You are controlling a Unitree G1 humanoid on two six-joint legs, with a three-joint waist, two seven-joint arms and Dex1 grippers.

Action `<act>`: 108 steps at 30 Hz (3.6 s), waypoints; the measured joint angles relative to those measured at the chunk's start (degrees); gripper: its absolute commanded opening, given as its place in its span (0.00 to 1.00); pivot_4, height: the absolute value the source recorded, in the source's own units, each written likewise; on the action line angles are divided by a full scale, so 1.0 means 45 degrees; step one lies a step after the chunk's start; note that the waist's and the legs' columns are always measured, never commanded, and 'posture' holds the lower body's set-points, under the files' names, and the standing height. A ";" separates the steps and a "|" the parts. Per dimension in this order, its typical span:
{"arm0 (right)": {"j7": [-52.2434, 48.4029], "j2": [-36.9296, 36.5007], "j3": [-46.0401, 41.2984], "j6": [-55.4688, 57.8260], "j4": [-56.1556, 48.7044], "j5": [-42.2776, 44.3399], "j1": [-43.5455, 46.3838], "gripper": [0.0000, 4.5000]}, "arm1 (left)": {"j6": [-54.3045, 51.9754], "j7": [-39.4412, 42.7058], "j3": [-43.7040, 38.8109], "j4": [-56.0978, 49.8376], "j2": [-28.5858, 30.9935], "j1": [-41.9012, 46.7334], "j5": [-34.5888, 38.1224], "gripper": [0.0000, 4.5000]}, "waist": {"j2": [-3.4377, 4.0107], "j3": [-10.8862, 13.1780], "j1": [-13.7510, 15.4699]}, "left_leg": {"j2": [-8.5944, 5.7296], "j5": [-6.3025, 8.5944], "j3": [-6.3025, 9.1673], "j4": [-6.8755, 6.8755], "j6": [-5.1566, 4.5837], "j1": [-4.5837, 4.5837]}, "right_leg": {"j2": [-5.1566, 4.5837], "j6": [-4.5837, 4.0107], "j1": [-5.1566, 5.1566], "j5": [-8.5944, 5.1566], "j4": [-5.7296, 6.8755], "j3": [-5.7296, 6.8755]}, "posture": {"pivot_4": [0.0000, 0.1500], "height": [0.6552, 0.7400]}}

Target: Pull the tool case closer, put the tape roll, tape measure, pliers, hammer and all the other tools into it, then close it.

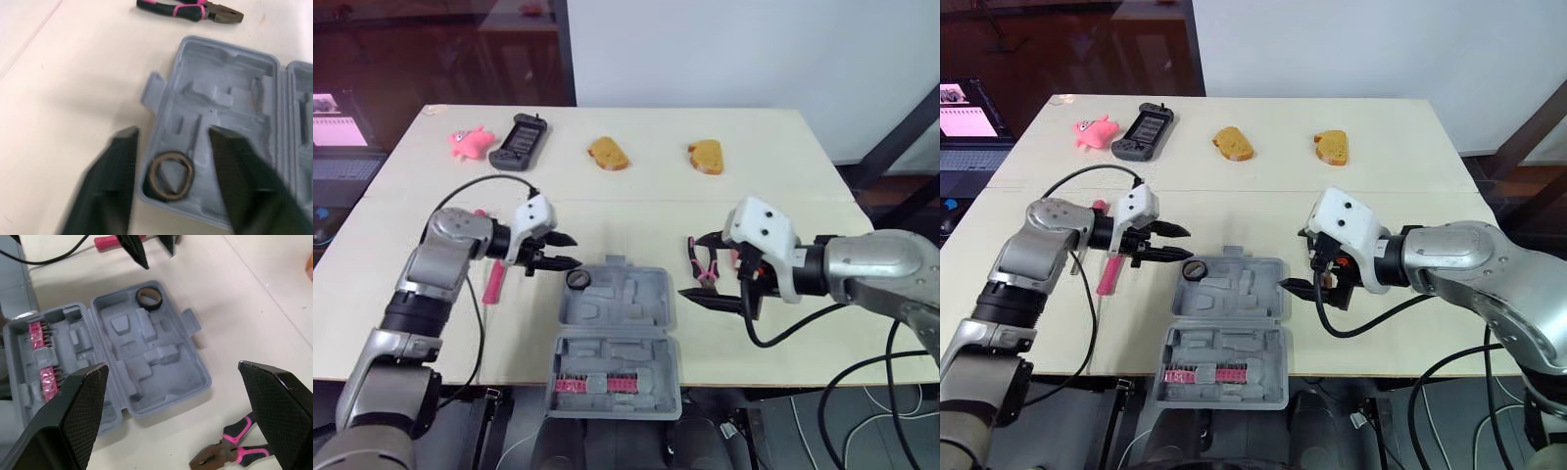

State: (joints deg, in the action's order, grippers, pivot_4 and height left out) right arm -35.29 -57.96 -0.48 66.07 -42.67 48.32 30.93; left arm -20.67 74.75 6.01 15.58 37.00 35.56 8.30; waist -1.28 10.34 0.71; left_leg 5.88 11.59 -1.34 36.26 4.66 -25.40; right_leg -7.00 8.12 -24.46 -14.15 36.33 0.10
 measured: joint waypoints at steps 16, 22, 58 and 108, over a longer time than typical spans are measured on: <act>-0.0233 0.0039 0.0167 -0.0048 0.0026 -0.0197 0.0002 1.00 | 0.2336 -0.1097 0.0032 0.2184 -0.1356 -0.0808 0.0370 0.19 | -0.0001 -0.0001 0.0016 | 0.0000 0.0000 0.0000 0.0003 0.0001 -0.0001 | 0.0000 0.0000 0.0001 0.0000 -0.0001 0.0001 | 1.00 0.77; -0.0218 0.0045 0.0167 -0.0043 0.0022 -0.0208 0.0001 1.00 | 0.4131 -0.1239 0.0460 0.4279 -0.2066 -0.0663 -0.0190 0.19 | -0.0002 -0.0001 0.0024 | -0.0001 0.0000 -0.0001 0.0004 0.0000 -0.0001 | 0.0000 0.0000 0.0002 0.0000 -0.0002 0.0002 | 1.00 0.77; -0.4311 0.2594 -0.8321 -0.7737 0.5196 -0.2757 -1.1476 1.00 | 0.4632 -0.2497 -0.7775 0.3888 0.3116 -0.7224 0.2526 0.99 | -0.0026 -0.0032 0.0035 | 0.0001 0.0003 0.0001 -0.0026 0.0008 0.0052 | 0.0001 -0.0060 0.0063 -0.0031 -0.0042 0.0005 | 1.00 0.77; 0.2808 0.4811 -0.3488 -0.4567 0.2178 -0.4904 -0.9236 1.00 | -0.1143 -0.0219 -0.0904 -0.4626 0.2243 -0.1089 0.4219 0.99 | -0.0018 -0.0074 0.0058 | -0.0005 0.0002 0.0016 -0.0008 0.0003 0.0022 | 0.0005 -0.0034 0.0061 -0.0025 -0.0028 0.0001 | 1.00 0.77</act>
State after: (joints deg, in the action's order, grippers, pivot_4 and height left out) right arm -22.66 -36.31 -16.18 45.52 -32.87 26.26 -10.63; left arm -25.82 73.76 1.94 -5.23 47.09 30.66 27.29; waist -1.36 10.00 0.97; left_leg 5.85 11.60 -1.27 36.23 4.68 -25.30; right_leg -6.98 7.97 -24.18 -14.26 36.20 0.11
